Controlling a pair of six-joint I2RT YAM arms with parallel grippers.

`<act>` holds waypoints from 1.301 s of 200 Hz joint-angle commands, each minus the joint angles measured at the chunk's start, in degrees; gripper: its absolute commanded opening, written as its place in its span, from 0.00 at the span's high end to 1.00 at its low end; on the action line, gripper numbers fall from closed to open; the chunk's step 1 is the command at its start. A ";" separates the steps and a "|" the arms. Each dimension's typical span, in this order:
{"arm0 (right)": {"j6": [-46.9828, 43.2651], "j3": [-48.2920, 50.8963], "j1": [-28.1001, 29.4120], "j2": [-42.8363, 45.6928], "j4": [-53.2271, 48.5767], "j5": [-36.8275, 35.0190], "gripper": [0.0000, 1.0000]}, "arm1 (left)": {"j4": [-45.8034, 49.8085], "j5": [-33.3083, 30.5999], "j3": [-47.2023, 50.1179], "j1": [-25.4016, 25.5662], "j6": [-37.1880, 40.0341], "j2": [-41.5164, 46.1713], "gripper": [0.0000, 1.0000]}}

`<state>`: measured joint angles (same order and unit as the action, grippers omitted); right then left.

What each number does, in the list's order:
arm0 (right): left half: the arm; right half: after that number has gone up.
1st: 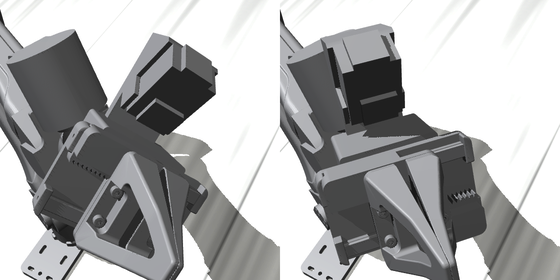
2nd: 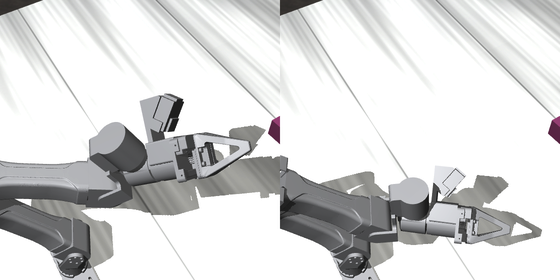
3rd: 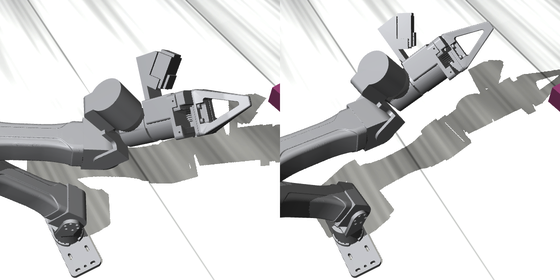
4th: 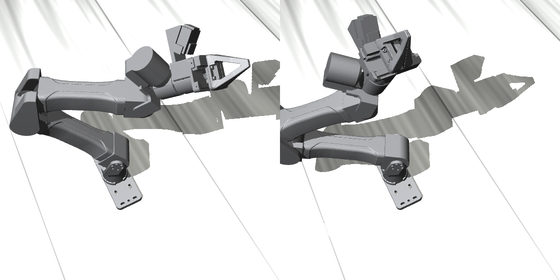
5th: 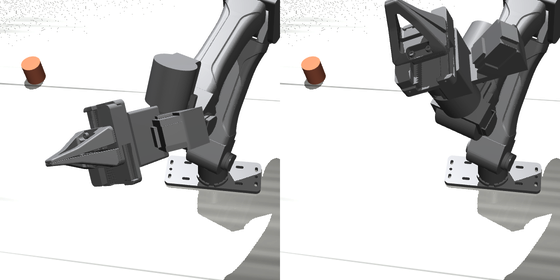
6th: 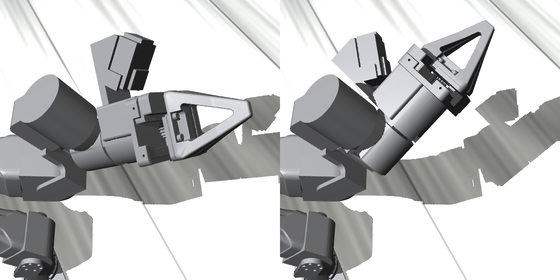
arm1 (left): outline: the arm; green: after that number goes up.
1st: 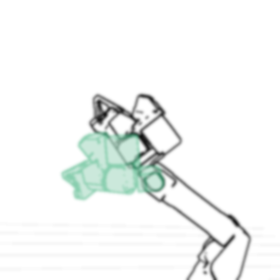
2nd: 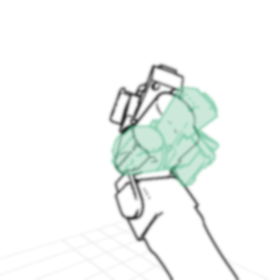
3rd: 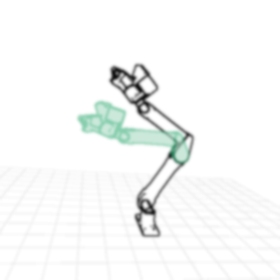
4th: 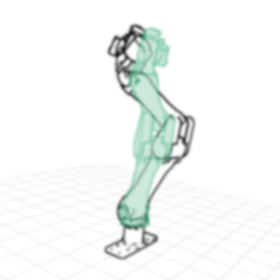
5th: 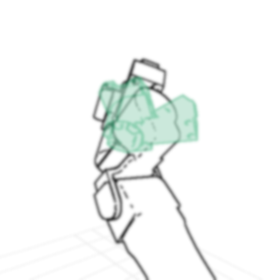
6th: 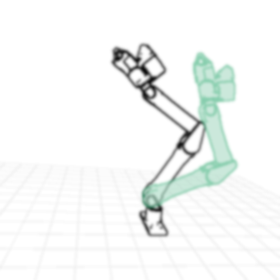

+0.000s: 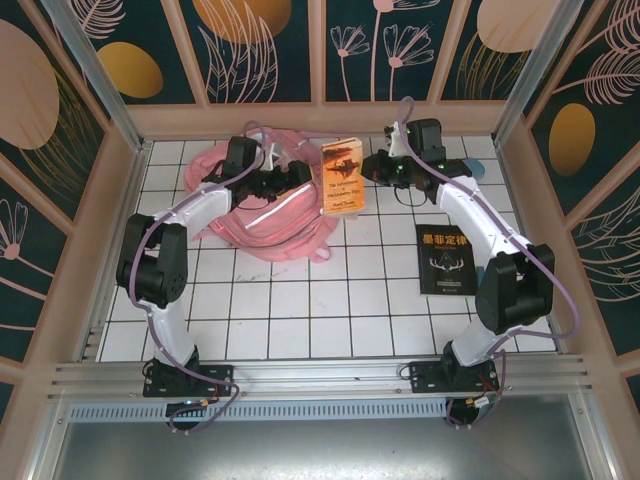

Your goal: Pack books, pencil case, and school supplies into a backpack

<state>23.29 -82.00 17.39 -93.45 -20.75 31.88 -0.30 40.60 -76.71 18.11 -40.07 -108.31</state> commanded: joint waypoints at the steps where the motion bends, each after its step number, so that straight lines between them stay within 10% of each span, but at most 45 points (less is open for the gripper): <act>1: 1.33 -3.90 0.68 -1.67 5.31 6.00 1.00 | -13.37 8.24 2.58 -0.14 -5.49 4.06 0.02; 80: 3.41 -6.07 2.08 -5.24 6.64 6.83 1.00 | -10.43 -3.32 4.26 -0.24 -6.12 6.08 0.05; 178: 4.13 -7.06 2.82 -7.09 9.28 15.28 1.00 | -19.01 12.40 3.11 -0.17 -9.64 1.56 0.09; 260: 3.43 -8.18 1.77 -9.31 6.70 12.79 1.00 | -25.94 12.54 4.40 -0.69 -13.50 2.90 0.63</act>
<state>27.11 -87.94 19.81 -102.04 -15.35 44.56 -21.17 53.12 -72.51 17.93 -52.36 -106.45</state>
